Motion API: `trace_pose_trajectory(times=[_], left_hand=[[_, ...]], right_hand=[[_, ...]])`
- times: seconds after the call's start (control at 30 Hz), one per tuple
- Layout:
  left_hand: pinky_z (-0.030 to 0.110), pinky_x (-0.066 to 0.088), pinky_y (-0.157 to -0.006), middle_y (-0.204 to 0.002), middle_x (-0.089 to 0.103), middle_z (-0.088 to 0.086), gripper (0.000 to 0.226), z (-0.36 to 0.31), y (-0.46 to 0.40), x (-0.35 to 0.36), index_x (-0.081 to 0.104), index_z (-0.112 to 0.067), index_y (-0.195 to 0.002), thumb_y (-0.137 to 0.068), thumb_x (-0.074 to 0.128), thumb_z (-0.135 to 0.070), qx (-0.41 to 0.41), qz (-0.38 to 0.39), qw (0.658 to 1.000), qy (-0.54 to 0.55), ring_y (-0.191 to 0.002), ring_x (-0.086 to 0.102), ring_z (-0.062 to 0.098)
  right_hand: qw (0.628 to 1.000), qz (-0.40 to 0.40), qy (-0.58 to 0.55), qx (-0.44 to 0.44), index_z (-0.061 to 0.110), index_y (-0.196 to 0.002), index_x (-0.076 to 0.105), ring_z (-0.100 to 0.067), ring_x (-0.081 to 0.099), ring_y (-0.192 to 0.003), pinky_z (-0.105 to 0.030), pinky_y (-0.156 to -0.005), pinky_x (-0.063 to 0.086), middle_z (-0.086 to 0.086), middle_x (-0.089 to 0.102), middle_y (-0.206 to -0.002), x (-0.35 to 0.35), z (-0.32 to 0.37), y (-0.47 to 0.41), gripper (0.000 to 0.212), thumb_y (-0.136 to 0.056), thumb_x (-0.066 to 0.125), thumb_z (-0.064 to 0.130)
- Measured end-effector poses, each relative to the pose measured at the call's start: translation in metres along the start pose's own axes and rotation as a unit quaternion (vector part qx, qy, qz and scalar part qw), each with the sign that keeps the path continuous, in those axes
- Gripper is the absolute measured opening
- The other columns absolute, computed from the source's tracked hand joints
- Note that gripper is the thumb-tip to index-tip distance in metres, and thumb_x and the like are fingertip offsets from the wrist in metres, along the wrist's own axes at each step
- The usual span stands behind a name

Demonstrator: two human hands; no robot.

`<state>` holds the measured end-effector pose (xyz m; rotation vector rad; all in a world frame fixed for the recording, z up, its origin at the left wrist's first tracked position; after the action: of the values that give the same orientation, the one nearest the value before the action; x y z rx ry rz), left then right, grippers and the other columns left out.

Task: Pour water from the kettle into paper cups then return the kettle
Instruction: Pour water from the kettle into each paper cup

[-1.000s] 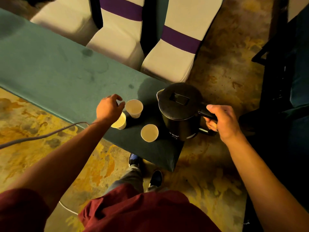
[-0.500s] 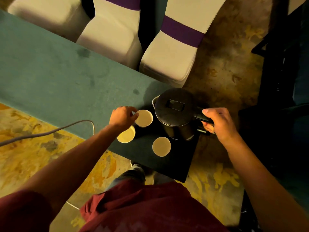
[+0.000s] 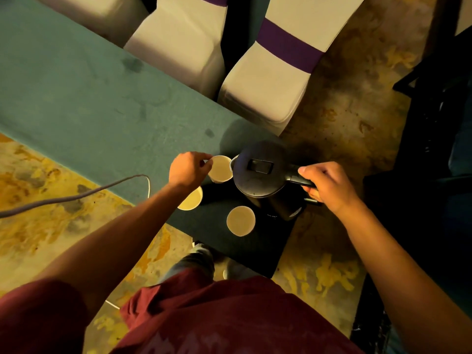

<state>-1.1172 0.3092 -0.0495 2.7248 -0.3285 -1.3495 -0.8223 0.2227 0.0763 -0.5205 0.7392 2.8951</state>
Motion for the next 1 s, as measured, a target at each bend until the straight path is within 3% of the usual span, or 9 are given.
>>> trace_pose_trajectory(times=[0.13,0.27,0.57,0.7,0.77,0.93,1.0], left_hand=[[0.032,0.057,-0.065,-0.096,0.078,0.009,0.026,0.002,0.001,0.001,0.076,-0.019,-0.113,-0.093,0.063,-0.031,-0.017,-0.005,1.000,0.012,-0.079,0.072,0.023],[0.036,0.059,-0.069,-0.099,0.078,0.008,0.027,0.006,0.001,0.002,0.076,-0.019,-0.113,-0.093,0.063,-0.033,-0.025,0.002,1.000,0.013,-0.082,0.073,0.022],[0.022,0.045,-0.057,-0.096,0.078,0.008,0.027,0.008,0.000,0.004,0.076,-0.018,-0.113,-0.094,0.062,-0.033,-0.016,-0.001,0.999,0.029,-0.076,0.070,0.016],[0.018,0.043,-0.053,-0.095,0.079,0.007,0.027,0.009,-0.002,0.005,0.075,-0.018,-0.113,-0.094,0.063,-0.033,-0.013,0.001,0.999,0.034,-0.076,0.072,0.017],[0.022,0.049,-0.057,-0.094,0.079,0.006,0.028,0.010,-0.002,0.005,0.075,-0.018,-0.113,-0.095,0.062,-0.034,-0.017,0.005,0.999,0.037,-0.077,0.072,0.017],[0.034,0.061,-0.068,-0.096,0.079,0.006,0.029,0.011,-0.002,0.004,0.074,-0.018,-0.116,-0.095,0.062,-0.035,-0.018,0.014,0.999,0.043,-0.078,0.073,0.017],[0.037,0.062,-0.070,-0.096,0.078,0.006,0.030,0.012,-0.001,0.003,0.074,-0.018,-0.116,-0.095,0.062,-0.035,-0.018,0.017,0.999,0.043,-0.079,0.074,0.017]], right_hand=[[0.999,0.017,0.027,0.009,0.019,-0.051,0.061,-0.016,0.059,-0.059,-0.027,-0.054,0.040,0.009,0.047,-0.049,0.003,-0.002,-0.004,0.042,-0.069,0.064,0.057],[0.998,0.026,0.053,0.008,0.020,-0.048,0.059,-0.022,0.056,-0.060,-0.029,-0.053,0.038,0.011,0.047,-0.045,0.006,-0.001,-0.008,0.044,-0.072,0.064,0.057],[0.996,0.034,0.086,0.016,0.026,-0.044,0.062,0.000,0.046,-0.038,-0.021,-0.042,0.034,0.013,0.049,-0.039,0.007,0.010,-0.008,0.044,-0.072,0.059,0.060],[0.993,0.032,0.110,0.012,0.029,-0.051,0.068,-0.004,0.056,-0.048,-0.027,-0.052,0.040,0.012,0.058,-0.045,0.006,0.010,-0.010,0.041,-0.073,0.058,0.062],[0.993,0.030,0.117,0.012,0.030,-0.054,0.070,-0.010,0.062,-0.056,-0.029,-0.054,0.042,0.012,0.060,-0.048,0.006,0.009,-0.012,0.040,-0.072,0.059,0.063],[0.990,0.035,0.134,0.007,0.032,-0.057,0.073,-0.002,0.060,-0.047,-0.030,-0.056,0.043,0.011,0.062,-0.048,0.009,0.010,-0.012,0.039,-0.073,0.057,0.064],[0.990,0.028,0.141,0.005,0.028,-0.062,0.074,-0.014,0.067,-0.052,-0.033,-0.059,0.045,0.009,0.063,-0.048,0.010,0.010,-0.013,0.042,-0.073,0.057,0.065]])
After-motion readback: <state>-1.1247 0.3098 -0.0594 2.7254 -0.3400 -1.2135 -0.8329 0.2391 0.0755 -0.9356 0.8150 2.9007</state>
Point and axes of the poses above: each hand's wrist, its own y-axis away from the middle knuckle, its own x-axis out of the palm, z = x × y, the point moved 1 cm from there along -y, towards the middle knuckle
